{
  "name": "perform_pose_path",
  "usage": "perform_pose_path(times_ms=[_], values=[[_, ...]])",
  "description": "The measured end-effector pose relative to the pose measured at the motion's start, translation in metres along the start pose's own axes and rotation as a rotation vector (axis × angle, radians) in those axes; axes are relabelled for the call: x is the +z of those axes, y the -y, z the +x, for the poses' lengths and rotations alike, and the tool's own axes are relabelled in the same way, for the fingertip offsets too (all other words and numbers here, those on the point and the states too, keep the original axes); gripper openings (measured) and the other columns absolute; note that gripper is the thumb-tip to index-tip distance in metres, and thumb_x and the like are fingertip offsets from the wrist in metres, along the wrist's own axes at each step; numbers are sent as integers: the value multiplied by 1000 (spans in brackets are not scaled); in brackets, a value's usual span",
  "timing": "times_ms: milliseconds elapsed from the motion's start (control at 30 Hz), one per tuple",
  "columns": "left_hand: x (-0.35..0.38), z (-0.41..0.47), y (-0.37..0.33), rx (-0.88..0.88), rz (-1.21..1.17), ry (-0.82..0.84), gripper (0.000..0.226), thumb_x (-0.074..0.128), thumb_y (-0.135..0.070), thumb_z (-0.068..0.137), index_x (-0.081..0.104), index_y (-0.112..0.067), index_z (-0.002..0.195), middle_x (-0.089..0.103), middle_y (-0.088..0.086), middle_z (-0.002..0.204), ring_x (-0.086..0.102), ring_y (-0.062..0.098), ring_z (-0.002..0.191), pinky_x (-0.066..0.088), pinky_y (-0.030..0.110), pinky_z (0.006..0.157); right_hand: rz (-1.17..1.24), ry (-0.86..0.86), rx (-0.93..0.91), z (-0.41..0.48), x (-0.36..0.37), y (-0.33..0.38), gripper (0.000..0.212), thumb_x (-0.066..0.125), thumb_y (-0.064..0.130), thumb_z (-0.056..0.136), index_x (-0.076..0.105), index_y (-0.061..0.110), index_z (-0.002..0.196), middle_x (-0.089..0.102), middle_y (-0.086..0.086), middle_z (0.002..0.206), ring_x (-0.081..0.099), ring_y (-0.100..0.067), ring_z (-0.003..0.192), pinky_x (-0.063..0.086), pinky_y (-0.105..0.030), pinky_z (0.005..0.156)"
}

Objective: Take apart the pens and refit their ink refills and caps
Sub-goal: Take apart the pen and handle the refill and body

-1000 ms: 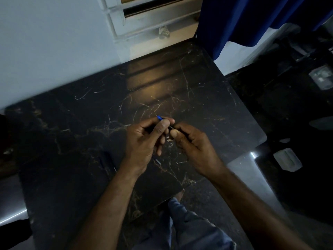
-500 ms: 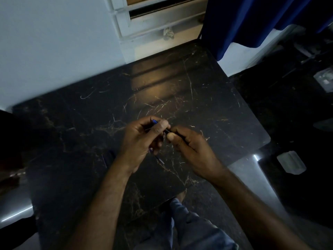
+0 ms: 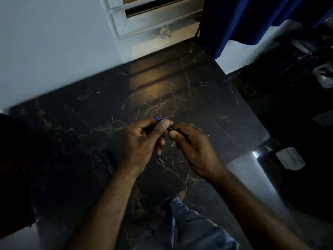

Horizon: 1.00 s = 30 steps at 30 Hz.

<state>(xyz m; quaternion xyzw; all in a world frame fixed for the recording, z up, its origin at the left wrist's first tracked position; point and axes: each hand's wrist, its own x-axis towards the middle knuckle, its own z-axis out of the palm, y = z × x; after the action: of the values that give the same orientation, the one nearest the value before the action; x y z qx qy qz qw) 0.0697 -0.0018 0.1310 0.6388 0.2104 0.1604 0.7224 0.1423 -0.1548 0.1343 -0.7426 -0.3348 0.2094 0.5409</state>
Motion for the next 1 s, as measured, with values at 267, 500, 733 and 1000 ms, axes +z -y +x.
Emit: perform_pose_path(times_ms=[267,500,733,1000], values=[[-2,7,-5,-72,70,13,29,74,-28,94,76,1,91,69,18,68,63,20,52,48,28,45,-105,-16,-9,1,2,4,15,43,35,111,58,38,107,60,35,87,60,2,69,43,-12,62],[-33,26,-24,75,498,481,13,66,-25,102,71,-14,101,70,2,78,67,12,58,53,24,50,51,101,184,-2,-13,-3,39,48,45,107,65,11,99,50,10,71,48,-2,58,37,-18,55],[-37,33,-39,47,510,624,28,63,-23,102,65,-3,82,51,-14,59,48,-1,51,37,9,55,72,132,158,-3,-12,0,36,49,38,110,64,7,98,49,3,72,46,-4,59,37,-18,55],[-27,38,-42,-14,434,655,37,59,-26,102,56,-7,70,43,-12,53,41,-1,47,36,11,53,-52,15,74,-10,-10,-1,37,45,38,112,62,9,98,53,0,72,52,-16,61,45,-43,56]])
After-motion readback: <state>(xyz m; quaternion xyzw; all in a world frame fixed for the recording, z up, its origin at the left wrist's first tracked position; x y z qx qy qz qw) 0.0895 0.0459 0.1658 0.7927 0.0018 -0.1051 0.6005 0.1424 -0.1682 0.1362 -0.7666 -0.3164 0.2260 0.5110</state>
